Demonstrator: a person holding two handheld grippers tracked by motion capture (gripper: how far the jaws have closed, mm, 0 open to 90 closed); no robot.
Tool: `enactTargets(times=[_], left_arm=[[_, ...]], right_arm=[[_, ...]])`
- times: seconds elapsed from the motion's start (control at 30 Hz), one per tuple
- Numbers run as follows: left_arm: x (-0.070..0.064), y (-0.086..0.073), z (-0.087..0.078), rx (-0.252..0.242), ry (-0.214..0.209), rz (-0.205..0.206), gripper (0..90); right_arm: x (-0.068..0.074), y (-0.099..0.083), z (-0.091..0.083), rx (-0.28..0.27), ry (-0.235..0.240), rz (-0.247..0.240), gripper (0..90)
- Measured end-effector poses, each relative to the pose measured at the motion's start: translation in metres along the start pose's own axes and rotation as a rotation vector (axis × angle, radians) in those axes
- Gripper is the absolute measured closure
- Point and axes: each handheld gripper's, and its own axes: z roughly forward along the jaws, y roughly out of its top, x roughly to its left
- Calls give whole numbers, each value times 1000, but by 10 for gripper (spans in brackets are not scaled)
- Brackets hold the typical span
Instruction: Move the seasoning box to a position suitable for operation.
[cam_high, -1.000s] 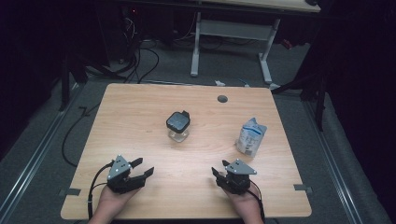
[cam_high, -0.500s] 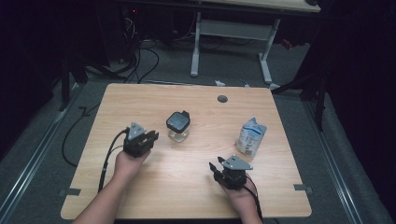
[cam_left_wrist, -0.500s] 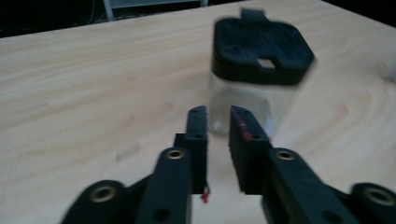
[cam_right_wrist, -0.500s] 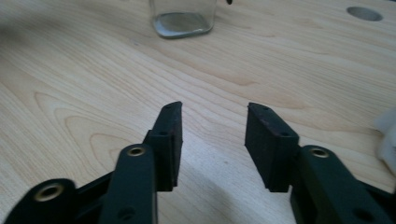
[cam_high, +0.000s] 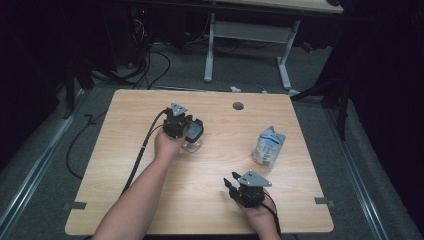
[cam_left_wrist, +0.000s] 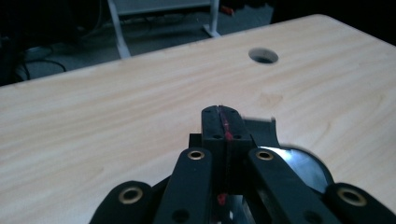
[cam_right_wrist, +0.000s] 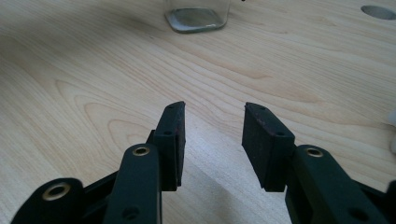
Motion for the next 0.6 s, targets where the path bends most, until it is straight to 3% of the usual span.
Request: enactTargets(times=[0.17,0.4,0.6], left_arm=[[-1,0,8,15,34,35,900],[-6,0,5,33,26,65,900],[-9,-6,-7,42,15,55,900]], right_arm=[[1,0,0,1,18,-9,584],[3,-1,0,6,23,-14,574],[6,0,1,6,22,-27,569]])
